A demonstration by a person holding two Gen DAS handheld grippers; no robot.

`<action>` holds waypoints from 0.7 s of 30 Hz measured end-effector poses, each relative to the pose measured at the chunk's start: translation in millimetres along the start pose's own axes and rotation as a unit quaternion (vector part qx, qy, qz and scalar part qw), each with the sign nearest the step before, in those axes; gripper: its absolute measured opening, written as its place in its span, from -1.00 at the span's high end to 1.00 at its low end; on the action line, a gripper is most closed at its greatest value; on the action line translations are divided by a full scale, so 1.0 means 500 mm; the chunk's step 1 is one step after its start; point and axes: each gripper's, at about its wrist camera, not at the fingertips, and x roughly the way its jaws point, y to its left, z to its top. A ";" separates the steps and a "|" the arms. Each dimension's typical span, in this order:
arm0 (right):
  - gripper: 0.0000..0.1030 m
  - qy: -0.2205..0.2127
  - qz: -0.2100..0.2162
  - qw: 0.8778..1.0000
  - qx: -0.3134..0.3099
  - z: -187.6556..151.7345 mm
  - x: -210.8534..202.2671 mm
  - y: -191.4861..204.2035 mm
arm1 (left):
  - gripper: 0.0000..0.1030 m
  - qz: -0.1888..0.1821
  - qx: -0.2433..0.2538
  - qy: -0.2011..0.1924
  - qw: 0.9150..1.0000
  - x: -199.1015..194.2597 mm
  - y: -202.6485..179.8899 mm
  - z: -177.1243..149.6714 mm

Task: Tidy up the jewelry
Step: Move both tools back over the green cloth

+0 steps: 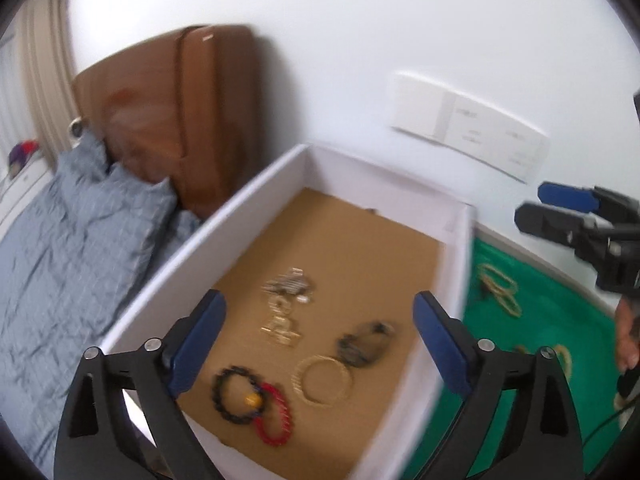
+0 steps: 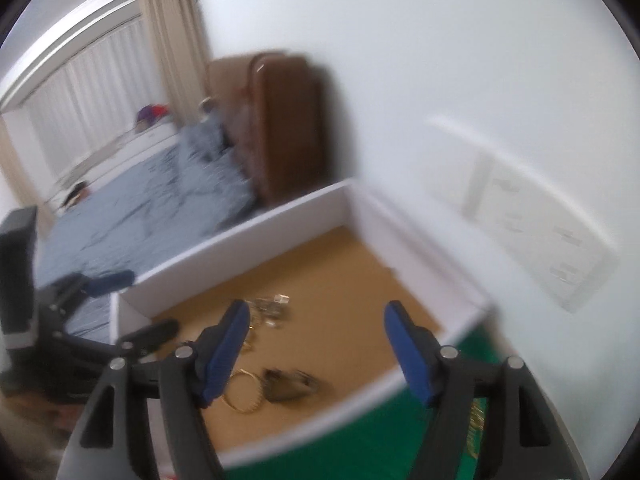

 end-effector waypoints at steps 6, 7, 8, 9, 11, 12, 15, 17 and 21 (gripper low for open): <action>-0.54 -0.008 -0.100 0.994 0.031 -0.229 -0.146 -0.062 | -0.88 -0.107 0.049 0.028 0.993 -0.047 -0.148 -0.071; -0.54 -0.001 -0.120 0.992 0.036 -0.273 -0.164 -0.072 | -0.89 -0.121 0.057 0.032 0.991 -0.050 -0.169 -0.078; -0.54 0.011 -0.143 0.989 0.044 -0.323 -0.186 -0.088 | -0.89 -0.134 0.065 0.035 0.988 -0.051 -0.191 -0.090; -0.54 0.023 -0.162 0.985 0.055 -0.364 -0.209 -0.103 | -0.89 -0.149 0.083 0.039 0.985 -0.051 -0.220 -0.104; -0.54 0.046 -0.200 0.975 0.081 -0.440 -0.248 -0.129 | -0.89 -0.156 0.110 0.044 0.981 -0.047 -0.260 -0.120; -0.54 0.057 -0.220 0.969 0.100 -0.476 -0.268 -0.143 | -0.89 -0.160 0.129 0.051 0.977 -0.042 -0.285 -0.130; -0.54 0.070 -0.267 0.949 0.150 -0.546 -0.313 -0.175 | -0.90 -0.185 0.152 0.072 0.968 -0.035 -0.333 -0.142; -0.54 0.067 -0.281 0.939 0.185 -0.577 -0.340 -0.195 | -0.92 -0.202 0.157 0.083 0.963 -0.033 -0.352 -0.149; -0.54 0.049 -0.283 0.932 0.222 -0.592 -0.361 -0.206 | -0.92 -0.218 0.173 0.089 0.956 -0.024 -0.394 -0.155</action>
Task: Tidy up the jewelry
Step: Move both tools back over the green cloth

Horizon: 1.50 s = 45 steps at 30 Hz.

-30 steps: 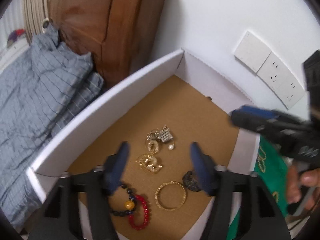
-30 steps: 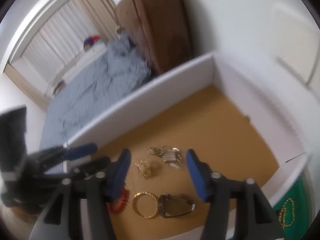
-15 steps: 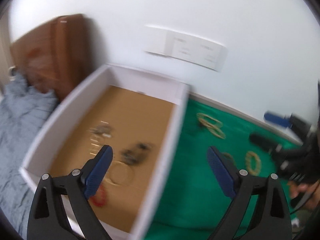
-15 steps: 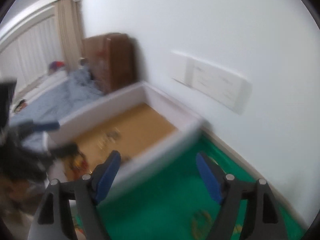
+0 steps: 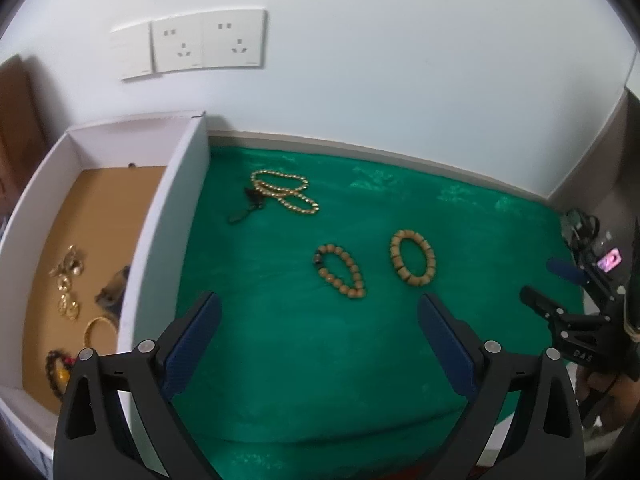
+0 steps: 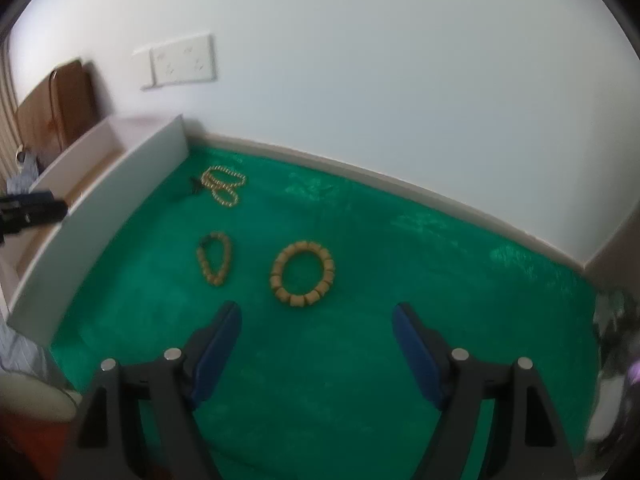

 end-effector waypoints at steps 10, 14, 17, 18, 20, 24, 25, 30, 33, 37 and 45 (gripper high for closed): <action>-0.54 0.032 0.014 0.999 0.025 -0.025 0.027 -0.013 | -0.92 0.036 0.057 0.020 0.998 0.046 -0.057 -0.013; -0.54 0.047 0.013 0.998 0.033 -0.033 0.042 -0.020 | -0.92 0.044 0.054 0.039 0.997 0.071 -0.048 -0.023; -0.54 0.056 0.016 0.998 0.036 -0.034 0.050 -0.023 | -0.92 0.048 0.044 0.046 0.997 0.078 -0.038 -0.026; -0.54 0.056 0.017 0.998 0.036 -0.034 0.052 -0.023 | -0.92 0.047 0.039 0.049 0.997 0.080 -0.034 -0.026; -0.54 0.056 0.018 0.998 0.034 -0.031 0.055 -0.021 | -0.92 0.045 0.036 0.051 0.997 0.082 -0.029 -0.024; -0.54 0.052 0.023 0.998 0.026 -0.022 0.056 -0.014 | -0.92 0.047 0.035 0.056 0.997 0.092 -0.028 -0.021; -0.54 0.052 0.023 0.998 0.024 -0.021 0.056 -0.012 | -0.92 0.049 0.036 0.057 0.997 0.096 -0.029 -0.020; -0.54 0.057 0.027 0.998 0.024 -0.020 0.063 -0.009 | -0.92 0.062 0.047 0.059 0.995 0.113 -0.038 -0.012; -0.55 0.060 0.028 0.997 0.025 -0.021 0.067 -0.008 | -0.92 0.067 0.054 0.062 0.994 0.121 -0.043 -0.011; -0.54 0.065 0.029 0.997 0.023 -0.020 0.071 -0.007 | -0.92 0.075 0.063 0.063 0.993 0.131 -0.050 -0.007; -0.54 0.073 0.028 0.997 0.022 -0.018 0.081 -0.013 | -0.92 0.076 0.068 0.075 0.992 0.154 -0.055 -0.007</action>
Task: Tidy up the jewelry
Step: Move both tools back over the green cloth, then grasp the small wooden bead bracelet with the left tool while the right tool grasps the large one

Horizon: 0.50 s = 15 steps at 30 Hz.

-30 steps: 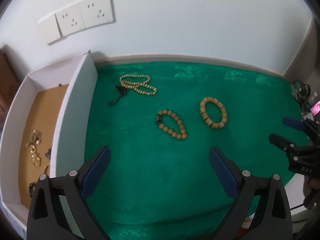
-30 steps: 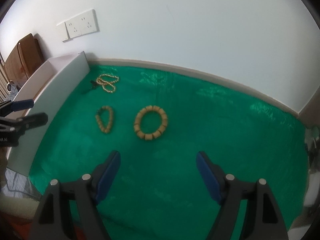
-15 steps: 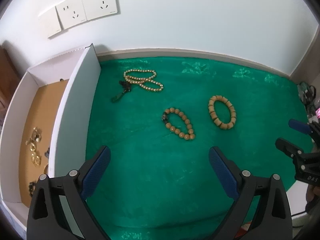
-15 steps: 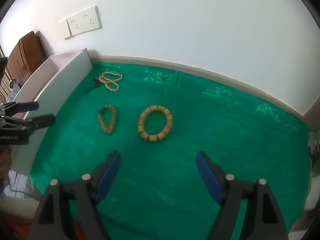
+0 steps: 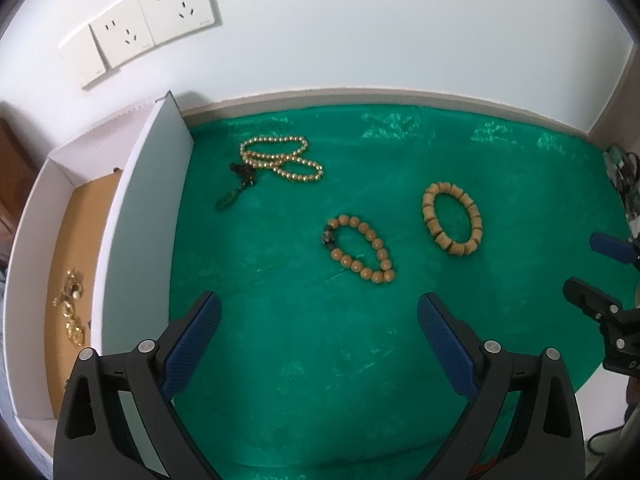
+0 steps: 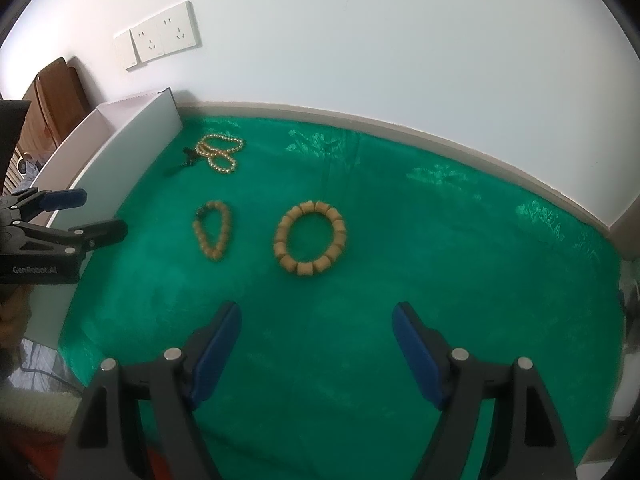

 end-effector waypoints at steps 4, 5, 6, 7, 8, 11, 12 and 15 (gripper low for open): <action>-0.54 0.006 -0.001 1.000 0.001 -0.002 0.009 -0.007 | -0.92 -0.029 -0.029 0.018 0.999 0.032 0.024 -0.007; -0.55 0.008 -0.001 1.000 0.003 -0.001 0.012 -0.011 | -0.92 -0.038 -0.037 0.022 0.998 0.041 0.028 -0.007; -0.55 0.011 0.000 1.000 0.006 -0.001 0.015 -0.014 | -0.91 -0.051 -0.045 0.027 0.997 0.052 0.032 -0.005; -0.55 0.014 0.000 1.000 0.009 -0.002 0.019 -0.019 | -0.91 -0.061 -0.051 0.028 0.996 0.063 0.034 0.000; -0.54 0.017 0.000 1.000 0.012 -0.002 0.023 -0.023 | -0.91 -0.066 -0.053 0.027 0.996 0.070 0.033 0.003; -0.54 0.024 0.003 0.999 0.023 -0.002 0.033 -0.034 | -0.86 -0.065 -0.050 0.017 0.996 0.104 0.023 0.028; -0.54 0.026 0.004 0.999 0.025 -0.002 0.035 -0.036 | -0.81 -0.062 -0.045 0.015 0.997 0.119 0.018 0.037; -0.55 0.028 0.004 0.999 0.025 -0.001 0.037 -0.039 | -0.49 -0.049 -0.042 0.036 0.997 0.185 0.013 0.060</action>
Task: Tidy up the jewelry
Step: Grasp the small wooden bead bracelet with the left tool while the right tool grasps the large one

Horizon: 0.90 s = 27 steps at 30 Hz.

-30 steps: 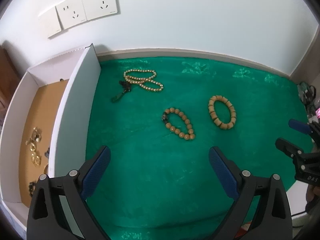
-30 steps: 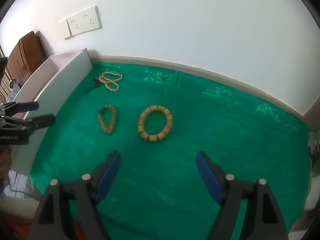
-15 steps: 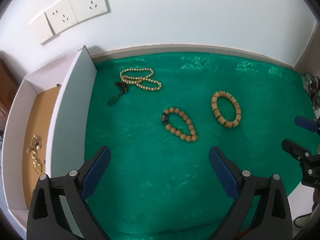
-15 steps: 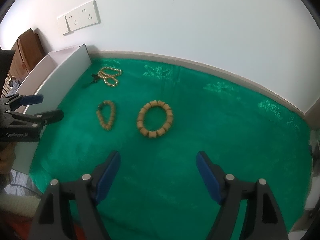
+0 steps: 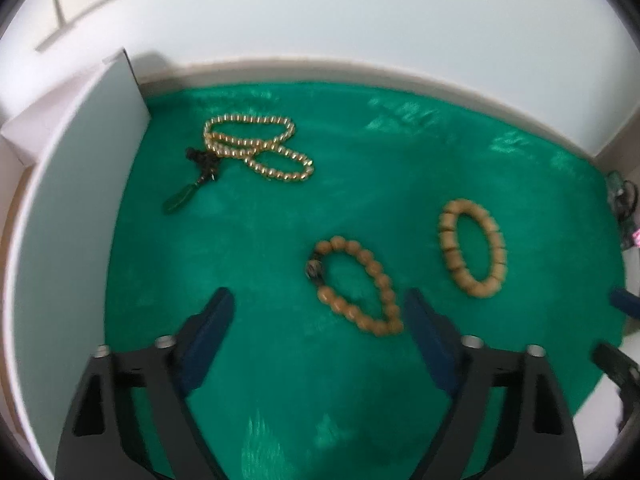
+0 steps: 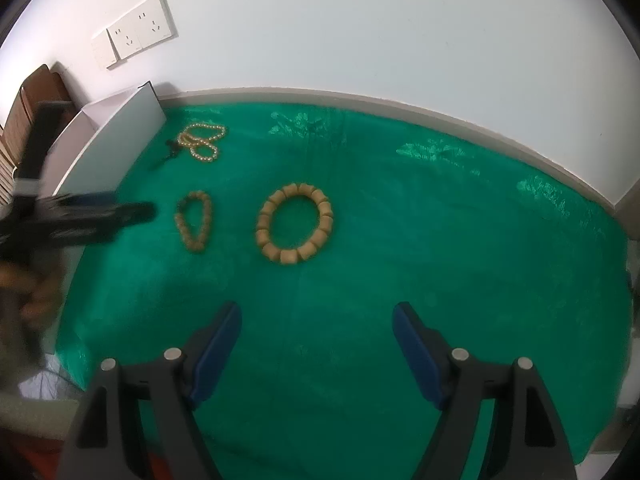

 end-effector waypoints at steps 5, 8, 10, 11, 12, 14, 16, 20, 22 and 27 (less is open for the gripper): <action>-0.55 -0.001 -0.003 1.000 0.002 -0.001 0.002 -0.008 | -0.19 0.014 -0.001 0.034 0.999 0.067 0.006 0.012; -0.54 -0.003 -0.006 1.000 0.005 0.007 0.007 -0.022 | -0.08 0.035 0.011 0.034 0.999 0.080 -0.006 0.009; -0.54 -0.007 -0.007 1.000 0.007 0.017 0.011 -0.030 | -0.03 0.047 0.022 0.031 0.998 0.083 -0.017 0.009; -0.55 -0.010 -0.007 1.000 0.008 0.024 0.015 -0.032 | 0.09 0.049 0.025 0.029 0.998 0.085 -0.024 0.011; -0.54 -0.011 -0.004 1.000 0.007 0.032 0.022 -0.033 | 0.30 0.047 0.026 0.027 0.998 0.086 -0.028 0.012; -0.54 -0.010 0.005 1.000 0.003 0.046 0.038 -0.030 | 0.75 0.043 0.031 0.026 0.998 0.085 -0.035 0.015; -0.54 -0.005 0.016 1.000 0.000 0.060 0.062 -0.022 | 0.77 0.035 0.030 0.029 0.999 0.083 -0.036 0.016; -0.54 0.021 0.054 0.998 0.011 0.078 0.125 -0.001 | 0.77 -0.009 -0.006 0.029 1.000 0.061 -0.012 0.020; -0.54 0.036 0.087 0.995 0.022 0.090 0.159 0.013 | 0.77 -0.027 -0.024 0.024 0.999 0.040 0.004 0.016; -0.12 0.049 0.118 0.991 0.034 0.115 0.221 0.053 | 0.77 -0.043 -0.048 0.012 0.998 -0.006 0.032 0.006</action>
